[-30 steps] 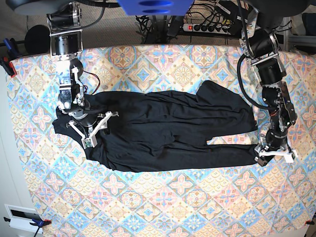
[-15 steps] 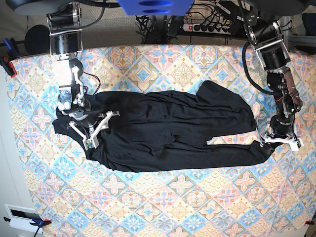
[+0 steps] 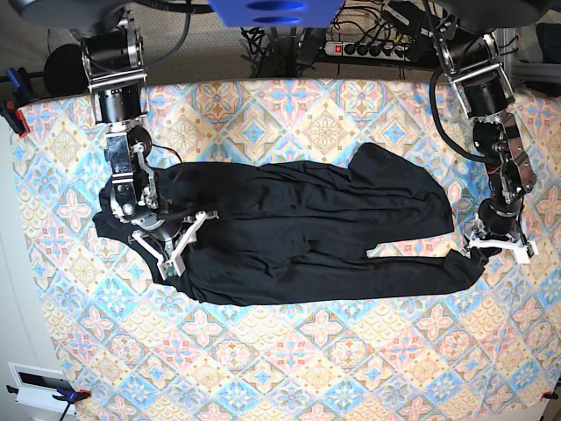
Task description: Layout the t-shirt on the table in an organized manner, then fold the t-shirt properly
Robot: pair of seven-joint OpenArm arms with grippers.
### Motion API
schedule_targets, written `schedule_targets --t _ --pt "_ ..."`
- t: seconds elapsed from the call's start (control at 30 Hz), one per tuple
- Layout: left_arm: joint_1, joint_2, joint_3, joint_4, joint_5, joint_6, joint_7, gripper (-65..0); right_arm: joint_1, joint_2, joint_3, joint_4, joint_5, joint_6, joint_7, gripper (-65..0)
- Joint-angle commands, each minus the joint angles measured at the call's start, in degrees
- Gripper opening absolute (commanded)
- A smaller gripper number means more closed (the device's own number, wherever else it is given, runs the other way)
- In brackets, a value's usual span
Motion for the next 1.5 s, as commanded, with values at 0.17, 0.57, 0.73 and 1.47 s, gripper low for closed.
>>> schedule_targets --t 0.17,0.57,0.73,1.47 --pt "-0.47 -1.02 -0.13 1.09 -0.47 -0.53 -1.29 -40.0 4.18 0.55 0.20 -2.40 0.11 0.37 1.58 -53.4" --pt "0.67 -1.02 -0.13 1.09 -0.56 -0.53 -1.29 -40.0 13.50 0.55 0.20 -24.47 -0.24 0.37 11.60 -53.4" --pt "2.34 -1.02 -0.21 1.09 -0.56 -0.53 -1.29 -40.0 20.09 0.55 0.20 -36.69 -0.33 0.37 19.51 -53.4" --pt "8.94 2.23 4.45 11.11 -0.39 -0.53 -1.20 -39.9 27.39 0.64 0.29 -43.55 -0.33 0.10 25.84 -53.4"
